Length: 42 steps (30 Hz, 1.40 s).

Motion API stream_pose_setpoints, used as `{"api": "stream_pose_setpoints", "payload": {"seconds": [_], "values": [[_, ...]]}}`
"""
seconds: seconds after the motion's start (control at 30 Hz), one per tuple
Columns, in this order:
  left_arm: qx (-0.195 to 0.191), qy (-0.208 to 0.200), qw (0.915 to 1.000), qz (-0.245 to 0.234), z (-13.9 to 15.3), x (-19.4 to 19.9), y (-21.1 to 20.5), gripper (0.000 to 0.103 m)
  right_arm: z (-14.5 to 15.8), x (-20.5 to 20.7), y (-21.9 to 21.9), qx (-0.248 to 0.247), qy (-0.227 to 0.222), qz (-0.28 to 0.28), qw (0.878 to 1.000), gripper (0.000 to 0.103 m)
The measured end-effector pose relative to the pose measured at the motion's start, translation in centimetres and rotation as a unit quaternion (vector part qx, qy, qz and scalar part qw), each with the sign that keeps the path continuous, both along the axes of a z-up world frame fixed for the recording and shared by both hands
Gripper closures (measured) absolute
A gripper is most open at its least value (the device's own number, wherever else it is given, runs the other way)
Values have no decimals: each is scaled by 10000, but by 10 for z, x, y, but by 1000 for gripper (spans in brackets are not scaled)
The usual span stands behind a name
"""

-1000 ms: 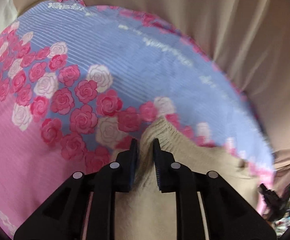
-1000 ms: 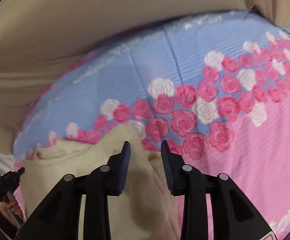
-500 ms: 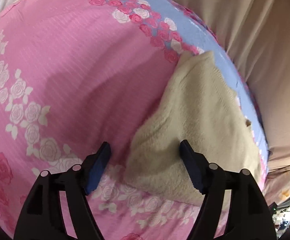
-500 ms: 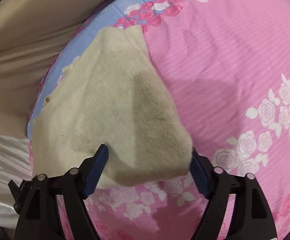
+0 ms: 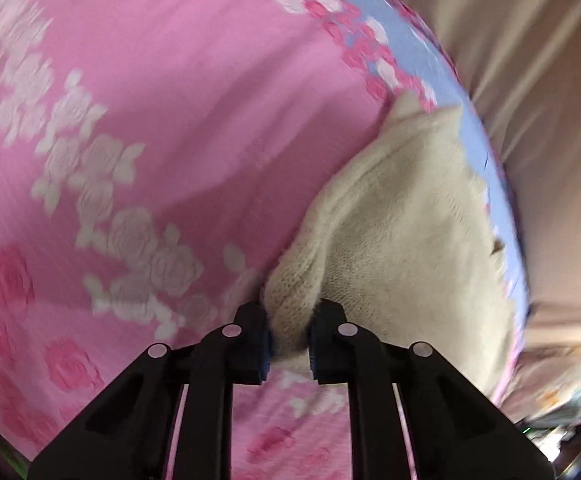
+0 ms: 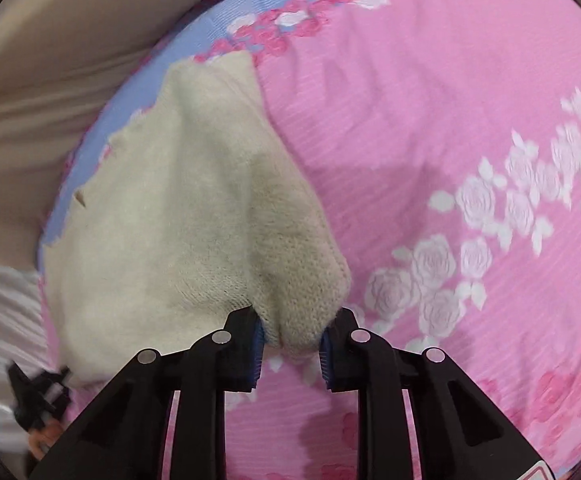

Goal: Fold small clothes

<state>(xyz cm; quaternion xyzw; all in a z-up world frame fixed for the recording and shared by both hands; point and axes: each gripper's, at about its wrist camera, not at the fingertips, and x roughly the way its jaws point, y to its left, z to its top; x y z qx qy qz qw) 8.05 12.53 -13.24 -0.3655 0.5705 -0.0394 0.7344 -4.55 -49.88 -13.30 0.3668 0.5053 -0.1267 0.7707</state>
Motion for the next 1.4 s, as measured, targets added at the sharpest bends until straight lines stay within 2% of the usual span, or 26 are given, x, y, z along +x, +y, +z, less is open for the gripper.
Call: {"api": "stream_pose_setpoints", "payload": {"seconds": [0.07, 0.13, 0.2, 0.27, 0.33, 0.37, 0.4, 0.43, 0.47, 0.5, 0.57, 0.63, 0.73, 0.77, 0.8, 0.83, 0.87, 0.9, 0.97, 1.03, 1.1, 1.13, 1.2, 1.27, 1.33, 1.4], "values": [[-56, -228, 9997, -56, 24, -6, 6, 90, 25, -3, 1, -170, -221, 133, 9995, 85], [-36, -377, 9991, -185, 40, -11, 8, 90, 33, -7, -2, -179, -274, 189, 9993, 85], [178, -199, 9987, -429, 33, -7, 2, 84, 10, 1, -1, -241, 118, 426, 9987, 79], [648, 1, 9950, -763, 11, 1, -11, 81, -19, 5, 1, -331, 650, 525, 9960, 68], [685, 105, 9951, -710, 7, -1, -8, 77, -7, -7, -4, -129, 310, 124, 9994, 67], [463, -31, 9977, -497, 18, -7, 0, 76, 8, -11, -5, -251, 66, -22, 9997, 64], [381, -172, 9985, -352, 28, -10, 7, 69, 21, -12, -6, -435, -96, -47, 9990, 59], [409, -425, 9981, -177, 45, -10, 15, 62, 39, -4, -6, -825, -245, 85, 9963, 49], [510, -598, 9969, -91, 55, -6, 19, 44, 49, 10, -4, -1111, -287, 311, 9929, 43], [648, -752, 9950, -52, 65, 2, 20, 34, 56, 27, -2, -1271, -299, 553, 9899, 43], [885, -942, 9911, -327, 77, 35, 11, 33, 59, 70, 2, -1405, -261, 986, 9848, 43], [1074, -879, 9879, -697, 73, 75, -11, 32, 52, 102, 4, -1395, -218, 1179, 9829, 43], [1074, -710, 9857, -1089, 54, 110, -38, 31, 17, 150, 2, -1311, 203, 1284, 9828, 42], [1120, -611, 9843, -1221, 44, 120, -49, 35, 9, 157, 3, -1267, 332, 1302, 9828, 46], [1146, -585, 9829, -1317, 38, 124, -57, 65, 5, 160, 5, -1283, 364, 1332, 9821, 57], [1057, -644, 9814, -1464, 35, 131, -65, 85, 8, 162, 5, -1325, 258, 1340, 9817, 94], [986, -701, 9814, -1493, 36, 132, -66, 93, 17, 158, 4, -1238, 44, 1253, 9843, 93], [944, -906, 9812, -1419, 43, 134, -67, 94, 31, 152, 1, -1196, -285, 1086, 9864, 94], [991, -1291, 9776, -1333, 58, 137, -65, 94, 48, 147, -7, -1350, -585, 781, 9860, 96], [1134, -1222, 9779, -1261, 55, 152, -68, 93, 35, 155, -17, -1463, -446, 661, 9860, 96], [1489, -686, 9772, -1349, 33, 168, -76, 88, 0, 171, -20, -1446, 283, 933, 9847, 88], [1615, -471, 9751, -1445, 22, 173, -79, 87, -6, 173, -19, -1470, 430, 1013, 9830, 86], [1773, -604, 9736, -1306, 32, 166, -80, 82, 25, 162, -12, -1693, -17, 862, 9818, 79], [1903, -803, 9716, -1158, 57, 151, -79, 77, 63, 145, -3, -1704, -670, 749, 9802, 77], [1839, -1168, 9700, -1082, 80, 139, -83, 66, 77, 149, 8, -1722, -781, 953, 9773, 76], [1986, -1424, 9620, -1218, 93, 139, -97, 39, 69, 168, 14, -1822, -509, 1200, 9746, 57]]}}
